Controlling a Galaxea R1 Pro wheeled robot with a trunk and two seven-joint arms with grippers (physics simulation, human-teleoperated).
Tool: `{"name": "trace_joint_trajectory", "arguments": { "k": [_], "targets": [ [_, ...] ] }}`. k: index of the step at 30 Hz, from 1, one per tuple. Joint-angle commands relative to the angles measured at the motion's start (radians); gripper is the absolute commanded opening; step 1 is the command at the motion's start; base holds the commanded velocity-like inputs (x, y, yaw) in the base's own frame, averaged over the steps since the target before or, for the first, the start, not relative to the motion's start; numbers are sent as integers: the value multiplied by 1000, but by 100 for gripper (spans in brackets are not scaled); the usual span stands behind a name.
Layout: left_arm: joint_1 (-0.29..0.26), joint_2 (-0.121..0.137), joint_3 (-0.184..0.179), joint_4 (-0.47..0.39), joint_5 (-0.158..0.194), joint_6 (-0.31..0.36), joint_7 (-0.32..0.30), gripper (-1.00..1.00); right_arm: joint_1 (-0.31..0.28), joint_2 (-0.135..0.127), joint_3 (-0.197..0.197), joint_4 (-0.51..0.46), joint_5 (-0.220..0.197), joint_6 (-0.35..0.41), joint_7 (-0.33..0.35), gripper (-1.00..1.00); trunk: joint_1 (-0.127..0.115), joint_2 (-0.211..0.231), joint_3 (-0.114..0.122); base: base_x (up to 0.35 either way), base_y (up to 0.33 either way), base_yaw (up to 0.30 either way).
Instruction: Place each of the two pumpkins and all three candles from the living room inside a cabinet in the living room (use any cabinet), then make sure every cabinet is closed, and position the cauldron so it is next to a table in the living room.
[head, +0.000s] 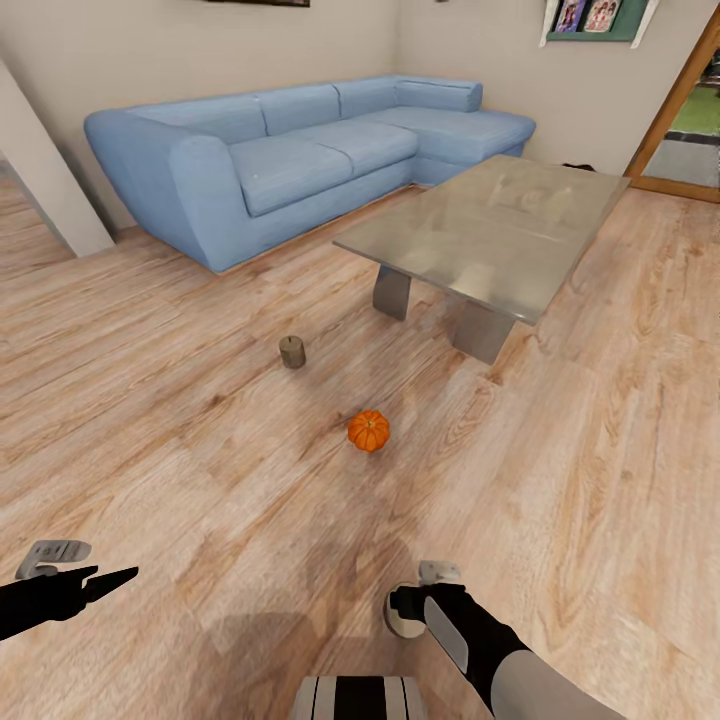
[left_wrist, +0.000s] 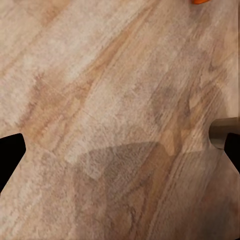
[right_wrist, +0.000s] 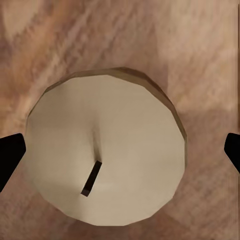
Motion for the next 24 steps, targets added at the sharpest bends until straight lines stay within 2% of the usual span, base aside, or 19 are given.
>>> {"name": "trace_joint_trajectory", "arguments": {
  "k": [1,24],
  "targets": [
    [-1,0,2,-1,-5,7,-7,100,-1,-1,8,-2,-11,3,-9,100,0,0,-1,0,0,0],
    [-1,-1,2,0,-6,7,-6,100,0,1,9,-2,-11,5,-10,100,0,0,-1,0,26,0]
  ]
}}
